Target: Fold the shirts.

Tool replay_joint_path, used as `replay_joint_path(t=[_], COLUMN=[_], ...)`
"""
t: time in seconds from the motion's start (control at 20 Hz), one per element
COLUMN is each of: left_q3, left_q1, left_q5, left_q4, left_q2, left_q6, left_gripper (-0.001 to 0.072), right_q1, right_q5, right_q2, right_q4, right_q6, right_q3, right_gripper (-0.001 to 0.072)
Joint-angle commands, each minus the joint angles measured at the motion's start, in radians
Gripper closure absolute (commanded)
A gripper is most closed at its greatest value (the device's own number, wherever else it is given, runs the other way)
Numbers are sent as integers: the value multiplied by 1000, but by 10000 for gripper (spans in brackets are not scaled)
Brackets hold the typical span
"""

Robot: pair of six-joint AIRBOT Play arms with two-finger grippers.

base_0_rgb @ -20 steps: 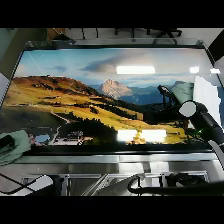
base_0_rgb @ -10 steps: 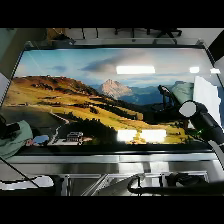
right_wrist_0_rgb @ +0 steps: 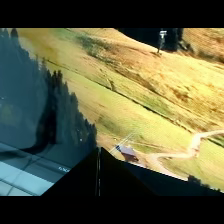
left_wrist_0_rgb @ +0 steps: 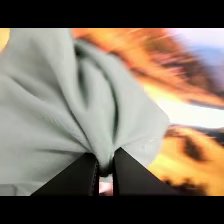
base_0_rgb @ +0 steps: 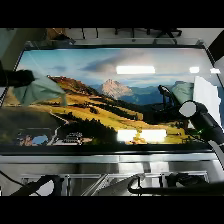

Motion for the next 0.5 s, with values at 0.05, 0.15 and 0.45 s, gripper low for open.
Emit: replay_joint_path(t=[0.05, 0.15, 0.45], left_q3=[79, 42, -145], left_q1=[-299, -404, -566], left_q5=[9, 10, 24], left_q4=[-162, -167, -169], left_q2=[55, 26, -161], left_q6=[9, 8, -37], left_gripper=[692, 692, 685], right_q1=[0, 0, -1], right_q5=[3, 3, 4], right_q2=[1, 1, 1], right_q4=[-1, -5, -40], right_q6=[-3, -3, -3], right_q3=[0, 0, 1], right_gripper=[692, 692, 489])
